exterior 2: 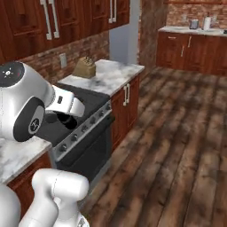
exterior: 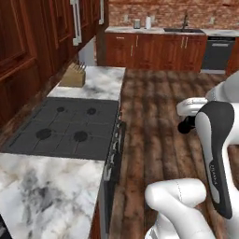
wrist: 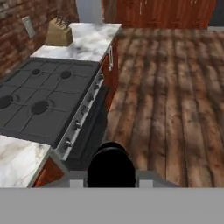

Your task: Move the drinks to the dining counter.

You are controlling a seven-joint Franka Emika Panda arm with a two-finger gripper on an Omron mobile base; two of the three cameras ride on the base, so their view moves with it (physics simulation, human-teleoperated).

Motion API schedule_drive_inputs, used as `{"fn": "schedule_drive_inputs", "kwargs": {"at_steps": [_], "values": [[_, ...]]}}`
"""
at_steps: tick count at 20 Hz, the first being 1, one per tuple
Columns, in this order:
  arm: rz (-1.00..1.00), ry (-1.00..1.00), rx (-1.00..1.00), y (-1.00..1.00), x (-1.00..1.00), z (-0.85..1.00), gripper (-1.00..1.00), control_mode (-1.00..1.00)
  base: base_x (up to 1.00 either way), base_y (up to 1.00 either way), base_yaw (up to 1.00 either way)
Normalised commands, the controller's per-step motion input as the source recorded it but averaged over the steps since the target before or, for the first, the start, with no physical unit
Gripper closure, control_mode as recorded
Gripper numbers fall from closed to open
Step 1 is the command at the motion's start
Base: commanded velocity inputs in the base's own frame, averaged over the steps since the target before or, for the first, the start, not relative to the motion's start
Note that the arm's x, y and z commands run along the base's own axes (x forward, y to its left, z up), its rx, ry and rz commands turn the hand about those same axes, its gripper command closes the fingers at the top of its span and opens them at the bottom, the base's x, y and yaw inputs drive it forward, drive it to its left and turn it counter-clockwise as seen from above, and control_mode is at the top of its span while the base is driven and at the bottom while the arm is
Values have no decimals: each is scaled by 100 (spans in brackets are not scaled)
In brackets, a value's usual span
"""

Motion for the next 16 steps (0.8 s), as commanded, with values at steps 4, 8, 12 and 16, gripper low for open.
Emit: {"fn": "schedule_drive_inputs", "kwargs": {"at_steps": [4, 8, 12, 16], "values": [[0, 0, 0, 0, 0, 0, 100, 100, 0, 0, -100], [0, 0, 0, 0, 0, 0, 100, 100, 0, 0, -100], [0, 0, 0, 0, 0, 0, 100, 100, 0, 0, -100], [0, 0, 0, 0, 0, 0, 100, 100, 0, 0, -100]]}}
